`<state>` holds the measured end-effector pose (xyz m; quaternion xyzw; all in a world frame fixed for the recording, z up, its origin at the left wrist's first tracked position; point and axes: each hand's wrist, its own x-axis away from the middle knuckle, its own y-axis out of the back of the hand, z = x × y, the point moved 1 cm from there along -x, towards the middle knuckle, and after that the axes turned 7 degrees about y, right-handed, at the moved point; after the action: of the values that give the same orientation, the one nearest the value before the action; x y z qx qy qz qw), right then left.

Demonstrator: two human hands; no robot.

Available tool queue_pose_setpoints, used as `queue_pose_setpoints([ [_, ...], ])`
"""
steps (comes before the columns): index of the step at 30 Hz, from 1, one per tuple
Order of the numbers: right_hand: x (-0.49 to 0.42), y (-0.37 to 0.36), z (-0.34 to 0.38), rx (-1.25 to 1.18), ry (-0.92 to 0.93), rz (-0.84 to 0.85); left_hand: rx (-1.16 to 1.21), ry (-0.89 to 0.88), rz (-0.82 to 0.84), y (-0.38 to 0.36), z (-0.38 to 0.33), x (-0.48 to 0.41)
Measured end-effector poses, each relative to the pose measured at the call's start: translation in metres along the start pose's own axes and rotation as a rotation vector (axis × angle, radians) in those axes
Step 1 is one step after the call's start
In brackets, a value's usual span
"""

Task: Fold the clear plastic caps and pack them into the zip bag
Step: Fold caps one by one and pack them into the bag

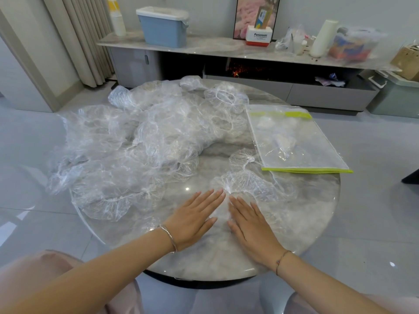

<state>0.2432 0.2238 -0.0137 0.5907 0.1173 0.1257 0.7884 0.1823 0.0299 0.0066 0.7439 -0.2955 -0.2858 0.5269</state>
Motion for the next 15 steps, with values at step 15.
queue_pose_setpoints([
  [15,-0.003,-0.003,-0.002,-0.001,-0.044,0.105,-0.197,0.141,0.133,-0.034,0.017,0.005],
])
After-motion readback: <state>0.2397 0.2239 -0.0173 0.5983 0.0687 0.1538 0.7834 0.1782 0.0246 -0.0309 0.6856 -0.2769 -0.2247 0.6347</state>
